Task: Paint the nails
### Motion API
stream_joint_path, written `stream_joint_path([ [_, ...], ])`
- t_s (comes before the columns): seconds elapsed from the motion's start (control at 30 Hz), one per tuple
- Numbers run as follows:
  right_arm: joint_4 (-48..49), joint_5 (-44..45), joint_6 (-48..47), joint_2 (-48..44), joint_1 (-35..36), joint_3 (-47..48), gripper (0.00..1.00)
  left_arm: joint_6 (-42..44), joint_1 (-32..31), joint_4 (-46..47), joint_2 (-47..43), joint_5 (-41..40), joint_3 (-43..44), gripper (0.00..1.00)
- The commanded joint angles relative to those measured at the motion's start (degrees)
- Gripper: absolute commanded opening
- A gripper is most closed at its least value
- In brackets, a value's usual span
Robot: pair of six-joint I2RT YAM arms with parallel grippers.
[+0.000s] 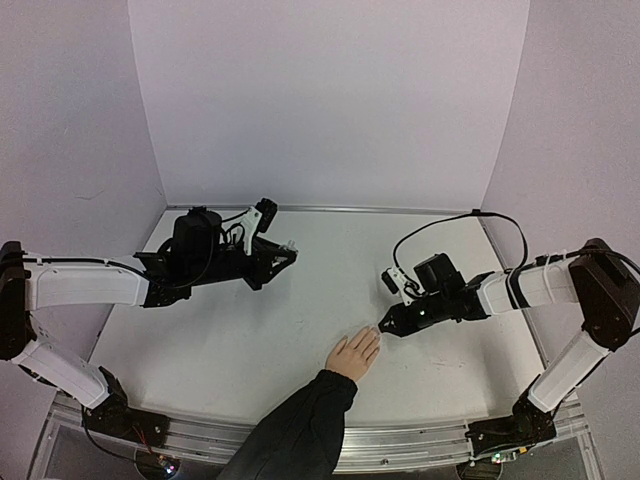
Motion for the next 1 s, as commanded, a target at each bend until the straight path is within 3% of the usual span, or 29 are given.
stream_joint_path([
  [0.0,-1.4,2.1,-0.2,-0.1,0.3,1.9,0.00,0.4,-0.3,3.5,-0.1,-0.3,1.8,0.00],
  [0.23,-1.4,5.5,1.4,-1.9,0.3,4.5,0.00,0.4,-0.3,3.5,-0.5,-0.6,1.7,0.00],
  [0.47,-3.3,7.3,3.2,-11.4,0.3,5.7,0.00,2.0,-0.2,3.2,-4.1,-0.3,0.5,0.00],
  [0.63,-3.8,7.8,4.0,-16.8,0.3,6.8,0.00,6.3,-0.2,0.0,-4.9,5.6,2.8,0.00],
  [0.97,1.3,-12.6,-4.4,-19.6,2.3,15.3,0.00,13.4,-0.4,-1.7,-7.9,14.5,3.5,0.00],
])
